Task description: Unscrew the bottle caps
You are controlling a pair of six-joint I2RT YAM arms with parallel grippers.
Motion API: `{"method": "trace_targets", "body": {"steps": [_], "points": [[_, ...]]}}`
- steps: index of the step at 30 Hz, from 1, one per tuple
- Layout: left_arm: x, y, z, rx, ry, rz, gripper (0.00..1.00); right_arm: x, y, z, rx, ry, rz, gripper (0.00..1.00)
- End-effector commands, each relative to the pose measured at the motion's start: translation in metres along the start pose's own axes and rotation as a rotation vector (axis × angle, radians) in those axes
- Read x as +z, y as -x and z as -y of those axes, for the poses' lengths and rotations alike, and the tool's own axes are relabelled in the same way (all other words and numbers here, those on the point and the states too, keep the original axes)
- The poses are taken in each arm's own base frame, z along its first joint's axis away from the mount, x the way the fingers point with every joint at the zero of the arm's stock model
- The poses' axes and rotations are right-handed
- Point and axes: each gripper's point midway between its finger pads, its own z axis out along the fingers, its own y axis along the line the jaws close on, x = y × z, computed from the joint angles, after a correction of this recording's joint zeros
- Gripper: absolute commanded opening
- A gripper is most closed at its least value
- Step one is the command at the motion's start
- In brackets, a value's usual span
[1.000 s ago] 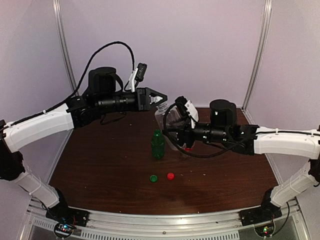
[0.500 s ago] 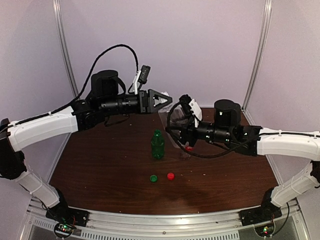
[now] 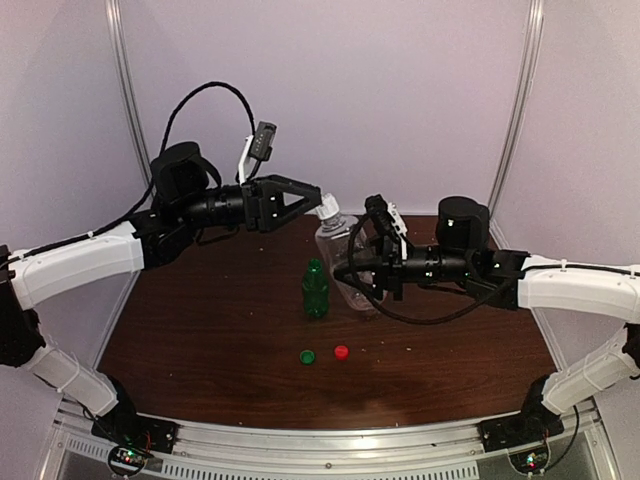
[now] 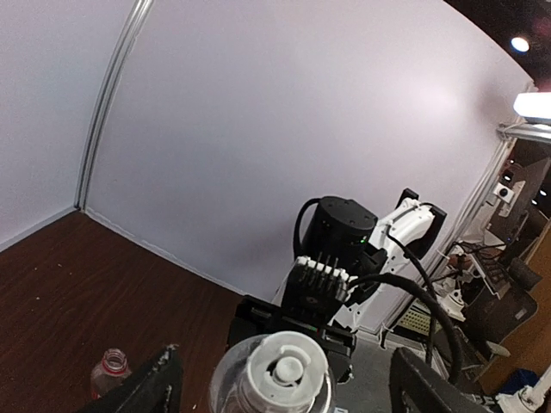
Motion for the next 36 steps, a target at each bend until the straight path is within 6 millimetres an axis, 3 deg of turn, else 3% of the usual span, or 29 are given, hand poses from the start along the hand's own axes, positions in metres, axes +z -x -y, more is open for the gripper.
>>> {"method": "trace_targets", "body": {"steps": [1,7,15,22,28,31,36], "points": [[-0.01,0.011,0.039,0.177,-0.205,0.02,0.84,-0.003,0.021,-0.037,0.001,0.224,0.042,0.52],[-0.008,-0.005,0.047,0.207,-0.323,-0.037,0.78,0.002,0.024,-0.053,0.047,0.359,0.046,0.52],[-0.01,-0.013,0.053,0.223,-0.376,-0.059,0.65,0.007,0.024,-0.056,0.075,0.411,0.045,0.53],[-0.007,-0.017,0.046,0.203,-0.36,-0.072,0.39,0.008,0.027,-0.052,0.079,0.397,0.054,0.52],[0.0,-0.007,0.031,0.132,-0.241,-0.071,0.15,0.011,0.025,-0.026,0.082,0.235,0.047,0.51],[0.005,0.003,0.015,0.077,-0.097,-0.047,0.12,0.012,0.024,-0.002,0.074,0.08,0.041,0.5],[0.006,0.007,-0.031,-0.06,0.337,-0.018,0.15,0.009,0.022,0.036,0.067,-0.163,0.045,0.47]]}}
